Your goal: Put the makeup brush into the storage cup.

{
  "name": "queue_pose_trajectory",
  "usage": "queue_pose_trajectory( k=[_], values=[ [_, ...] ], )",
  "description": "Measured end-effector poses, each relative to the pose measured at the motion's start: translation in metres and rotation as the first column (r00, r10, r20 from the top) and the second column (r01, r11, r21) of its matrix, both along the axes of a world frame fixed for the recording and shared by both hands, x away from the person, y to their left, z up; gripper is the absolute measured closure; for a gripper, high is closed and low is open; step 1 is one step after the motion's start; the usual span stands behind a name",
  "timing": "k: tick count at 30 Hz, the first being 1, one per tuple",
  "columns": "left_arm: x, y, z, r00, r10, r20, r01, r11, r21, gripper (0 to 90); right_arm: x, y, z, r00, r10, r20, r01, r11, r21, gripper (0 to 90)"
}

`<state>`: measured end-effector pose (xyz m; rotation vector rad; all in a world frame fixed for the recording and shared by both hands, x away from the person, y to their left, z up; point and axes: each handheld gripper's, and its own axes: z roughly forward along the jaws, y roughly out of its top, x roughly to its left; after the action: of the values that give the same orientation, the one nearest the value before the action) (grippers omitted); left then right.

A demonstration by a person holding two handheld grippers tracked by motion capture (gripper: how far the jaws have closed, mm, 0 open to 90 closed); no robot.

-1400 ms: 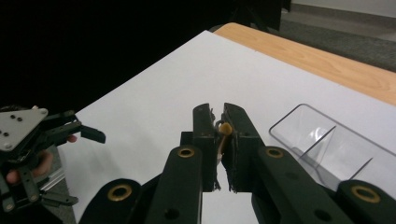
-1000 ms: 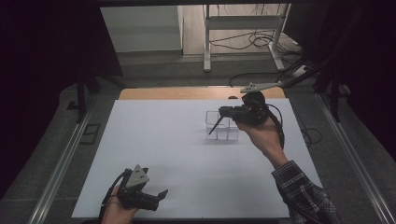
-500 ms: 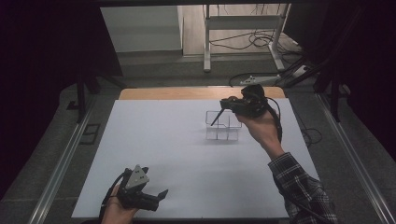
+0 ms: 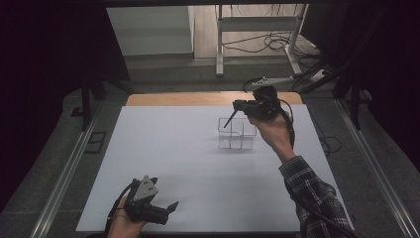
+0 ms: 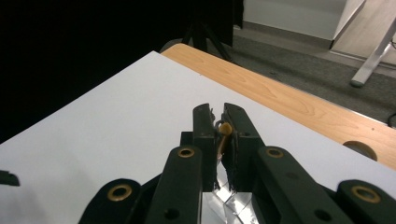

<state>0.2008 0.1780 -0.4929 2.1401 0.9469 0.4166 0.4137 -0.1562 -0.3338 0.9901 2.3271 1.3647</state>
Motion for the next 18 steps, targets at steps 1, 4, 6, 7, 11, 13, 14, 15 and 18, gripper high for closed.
queue_pose_trajectory(
  k=[1,4,6,7,11,13,14,15,18],
  values=[
    [0.000,0.000,0.000,1.0000,0.000,0.000,0.000,1.0000,0.000,0.0,0.001,0.001,0.000,1.0000,-0.004,0.002,0.004,1.0000,0.000,83.8],
    [0.000,0.000,0.000,1.0000,0.000,0.000,0.000,1.0000,-0.001,0.0,0.005,0.002,-0.001,0.9999,-0.013,0.007,0.013,0.9999,-0.009,83.8],
    [0.000,0.000,0.000,1.0000,-0.003,0.001,0.003,1.0000,0.001,0.0,0.008,0.002,-0.002,0.9997,-0.023,0.009,0.023,0.9997,-0.009,83.8],
    [0.000,0.000,0.000,1.0000,-0.005,0.003,0.005,1.0000,0.003,0.1,0.009,0.002,-0.003,0.9996,-0.028,0.010,0.028,0.9996,-0.008,83.8],
    [0.000,0.000,-0.001,1.0000,-0.007,0.004,0.007,1.0000,0.005,0.1,0.014,0.002,-0.006,0.9990,-0.043,0.011,0.043,0.9991,-0.003,83.8],
    [0.000,0.001,0.000,1.0000,-0.005,0.005,0.005,1.0000,0.003,0.1,0.016,0.002,-0.007,0.9989,-0.046,0.009,0.046,0.9989,-0.007,83.8],
    [0.000,0.001,0.000,1.0000,-0.004,0.006,0.004,1.0000,0.003,0.1,0.017,0.002,-0.008,0.9987,-0.050,0.009,0.050,0.9987,-0.009,83.8],
    [0.001,0.001,0.000,1.0000,-0.004,0.006,0.004,1.0000,0.003,0.1,0.018,0.003,-0.009,0.9987,-0.050,0.010,0.050,0.9987,-0.011,83.8],
    [0.001,0.001,0.000,1.0000,-0.002,0.006,0.002,1.0000,0.002,0.1,0.021,0.004,-0.013,0.9985,-0.054,0.009,0.054,0.9984,-0.019,83.8]
  ],
)
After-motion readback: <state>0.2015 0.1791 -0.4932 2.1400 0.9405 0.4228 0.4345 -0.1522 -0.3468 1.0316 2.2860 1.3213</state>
